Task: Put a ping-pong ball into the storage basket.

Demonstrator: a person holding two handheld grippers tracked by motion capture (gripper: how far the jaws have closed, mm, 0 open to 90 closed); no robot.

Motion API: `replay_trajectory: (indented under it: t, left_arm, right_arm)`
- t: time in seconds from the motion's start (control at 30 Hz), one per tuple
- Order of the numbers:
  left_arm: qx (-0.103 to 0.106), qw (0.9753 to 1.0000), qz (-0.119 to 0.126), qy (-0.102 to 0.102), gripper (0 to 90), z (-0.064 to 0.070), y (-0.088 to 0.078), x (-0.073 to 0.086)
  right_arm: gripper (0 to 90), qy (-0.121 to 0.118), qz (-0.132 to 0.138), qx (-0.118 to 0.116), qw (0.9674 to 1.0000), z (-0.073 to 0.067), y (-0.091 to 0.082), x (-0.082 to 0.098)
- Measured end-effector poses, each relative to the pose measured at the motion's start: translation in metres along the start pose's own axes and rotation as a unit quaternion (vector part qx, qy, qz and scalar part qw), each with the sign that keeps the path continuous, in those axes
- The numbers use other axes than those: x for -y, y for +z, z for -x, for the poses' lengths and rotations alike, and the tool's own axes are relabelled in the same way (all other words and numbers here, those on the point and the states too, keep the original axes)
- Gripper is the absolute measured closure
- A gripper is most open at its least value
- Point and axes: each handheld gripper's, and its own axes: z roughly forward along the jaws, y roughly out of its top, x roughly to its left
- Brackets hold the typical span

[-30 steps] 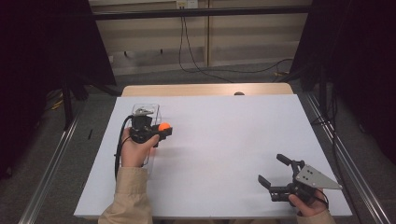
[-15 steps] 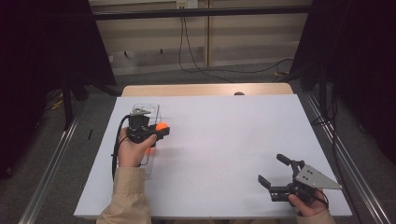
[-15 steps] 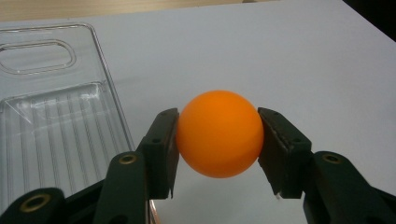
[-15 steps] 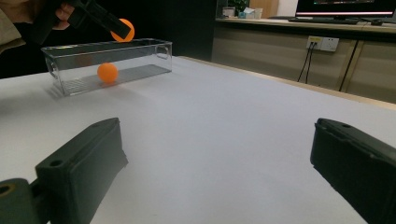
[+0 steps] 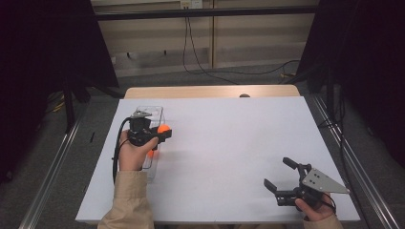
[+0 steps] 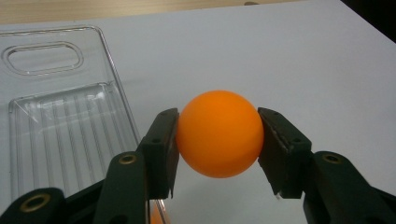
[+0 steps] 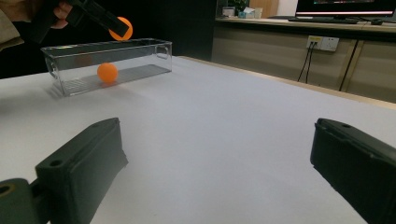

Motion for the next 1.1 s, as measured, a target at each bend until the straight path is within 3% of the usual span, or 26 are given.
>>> replay_trajectory:
  t: [1.1]
  left_arm:
    - [-0.012, 0.9999, 0.0, 0.007, 50.9, -0.0088, -0.0084, 0.0007]
  right_arm:
    - [2.1, 0.001, 0.0, 0.0, 1.0, -0.0002, -0.0001, -0.0001]
